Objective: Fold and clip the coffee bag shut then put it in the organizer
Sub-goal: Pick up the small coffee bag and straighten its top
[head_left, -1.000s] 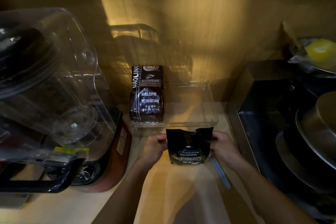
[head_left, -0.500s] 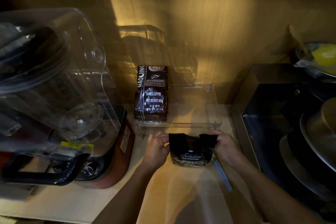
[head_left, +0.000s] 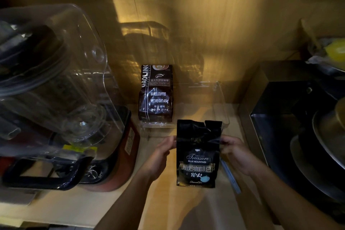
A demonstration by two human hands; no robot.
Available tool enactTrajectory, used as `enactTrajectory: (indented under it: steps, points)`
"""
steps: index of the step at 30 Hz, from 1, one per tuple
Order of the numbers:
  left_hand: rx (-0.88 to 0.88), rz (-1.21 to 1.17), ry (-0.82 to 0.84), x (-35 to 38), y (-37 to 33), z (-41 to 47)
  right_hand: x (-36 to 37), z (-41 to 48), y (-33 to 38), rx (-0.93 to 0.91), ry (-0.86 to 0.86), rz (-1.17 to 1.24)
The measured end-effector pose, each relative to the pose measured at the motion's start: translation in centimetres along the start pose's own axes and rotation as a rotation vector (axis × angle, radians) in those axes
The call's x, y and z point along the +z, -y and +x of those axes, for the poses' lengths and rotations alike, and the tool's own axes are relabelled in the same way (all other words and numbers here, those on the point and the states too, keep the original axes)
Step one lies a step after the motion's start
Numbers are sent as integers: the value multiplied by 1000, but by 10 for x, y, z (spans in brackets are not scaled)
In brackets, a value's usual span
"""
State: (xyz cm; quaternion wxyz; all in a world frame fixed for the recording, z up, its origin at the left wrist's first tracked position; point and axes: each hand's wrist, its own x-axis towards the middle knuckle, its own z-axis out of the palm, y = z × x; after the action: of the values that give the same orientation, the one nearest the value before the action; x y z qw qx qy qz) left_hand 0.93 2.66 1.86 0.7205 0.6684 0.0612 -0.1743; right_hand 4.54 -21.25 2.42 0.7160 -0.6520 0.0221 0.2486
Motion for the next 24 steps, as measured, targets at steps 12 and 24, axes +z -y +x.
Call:
enactTrajectory:
  steps: [12, 24]
  points:
    - [-74, -6, -124, 33, 24, 2, 26, -6, -30, 38, -32, 8]
    - [-341, -347, -384, 42, 9, -15, 41, -12, -27, 115, -140, 241]
